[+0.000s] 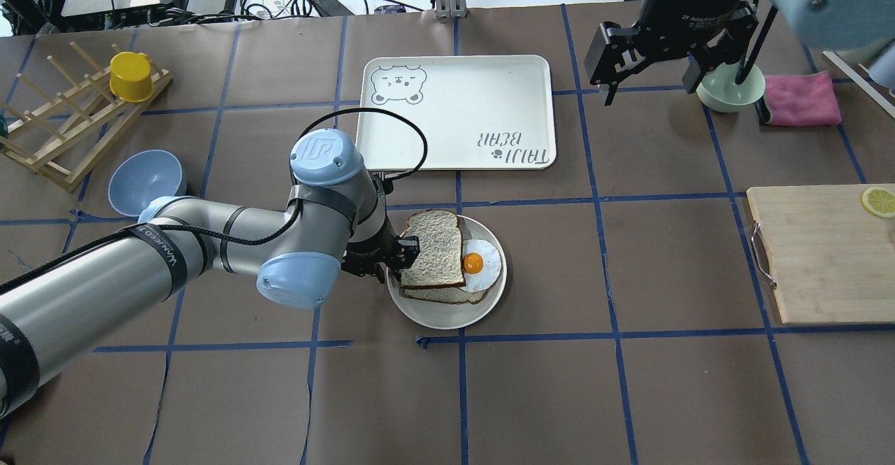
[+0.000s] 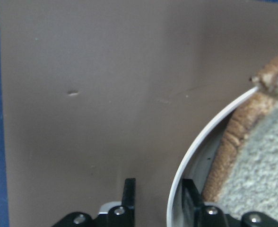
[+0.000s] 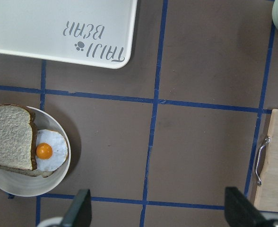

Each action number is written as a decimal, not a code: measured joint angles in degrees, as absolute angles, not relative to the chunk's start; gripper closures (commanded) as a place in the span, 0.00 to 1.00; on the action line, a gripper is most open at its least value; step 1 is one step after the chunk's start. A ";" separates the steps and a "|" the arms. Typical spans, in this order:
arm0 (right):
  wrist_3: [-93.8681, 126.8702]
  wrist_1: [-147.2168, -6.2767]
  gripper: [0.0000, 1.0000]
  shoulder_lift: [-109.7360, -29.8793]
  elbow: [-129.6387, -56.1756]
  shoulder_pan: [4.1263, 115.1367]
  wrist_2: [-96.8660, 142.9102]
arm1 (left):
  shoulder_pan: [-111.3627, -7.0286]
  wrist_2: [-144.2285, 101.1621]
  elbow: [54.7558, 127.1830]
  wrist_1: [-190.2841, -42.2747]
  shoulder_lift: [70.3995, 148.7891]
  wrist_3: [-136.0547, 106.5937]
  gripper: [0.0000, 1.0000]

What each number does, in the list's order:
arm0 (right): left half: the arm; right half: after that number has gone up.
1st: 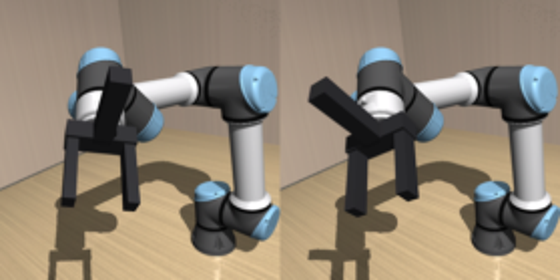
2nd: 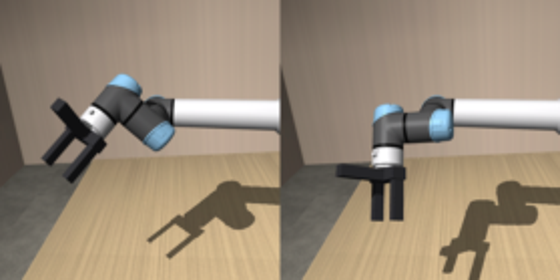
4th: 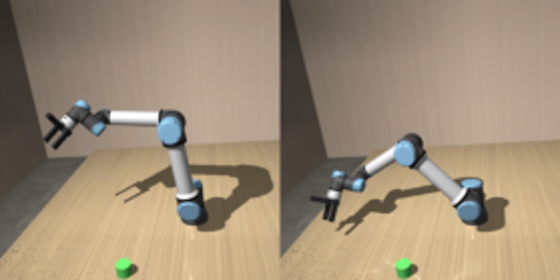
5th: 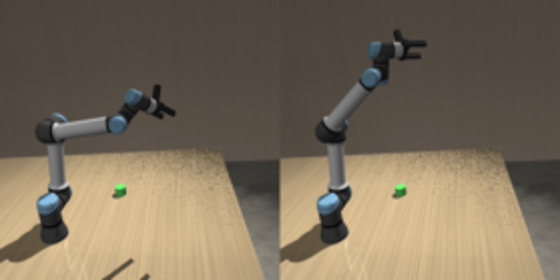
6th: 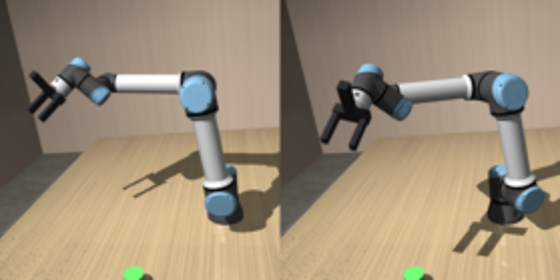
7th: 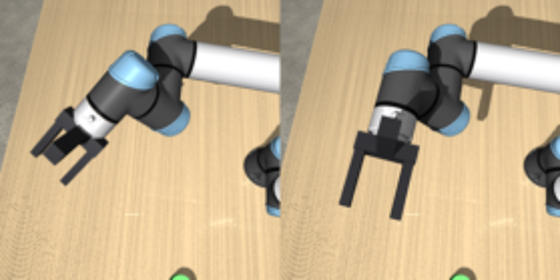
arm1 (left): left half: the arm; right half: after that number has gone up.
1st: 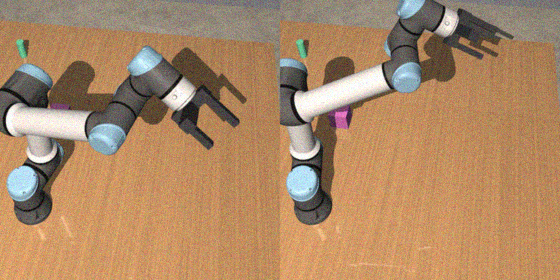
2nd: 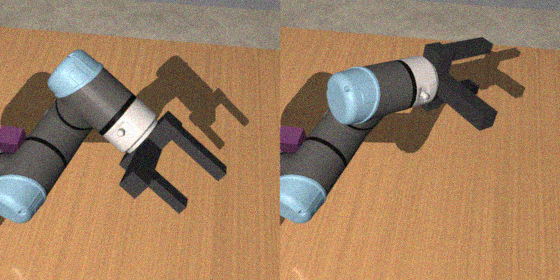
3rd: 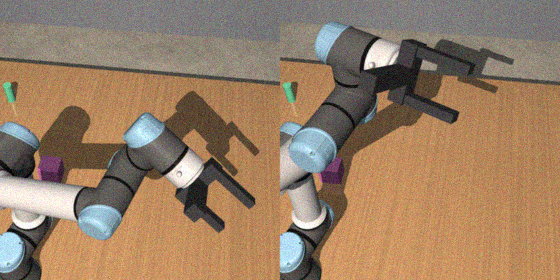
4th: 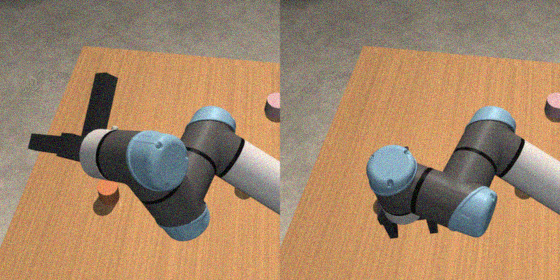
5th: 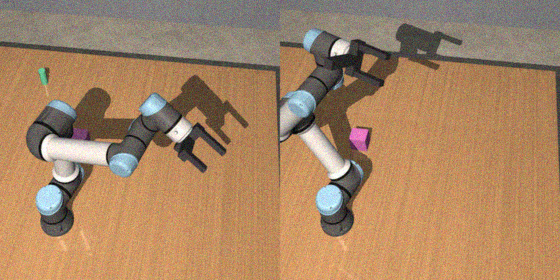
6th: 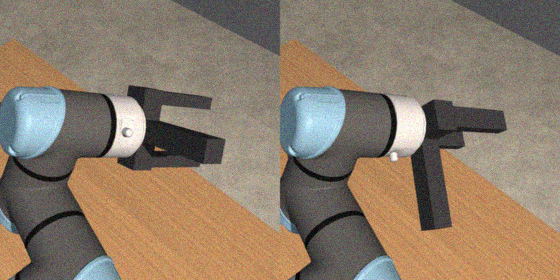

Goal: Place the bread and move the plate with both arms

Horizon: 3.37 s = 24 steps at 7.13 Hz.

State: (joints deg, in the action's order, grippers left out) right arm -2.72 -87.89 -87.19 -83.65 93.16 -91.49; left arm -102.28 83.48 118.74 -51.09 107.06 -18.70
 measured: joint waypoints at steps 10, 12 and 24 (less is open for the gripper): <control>-2.72 -87.71 0.00 -87.19 -83.67 93.17 -91.49 | -97.41 76.39 108.47 -42.06 108.27 -22.29 1.00; -2.71 -87.71 0.00 -87.19 -83.67 93.16 -91.49 | -94.40 72.96 104.79 -40.51 111.45 -21.98 1.00; -2.70 -87.89 0.00 -87.19 -83.67 93.16 -91.49 | -95.42 70.35 82.22 -53.14 128.33 -21.26 0.00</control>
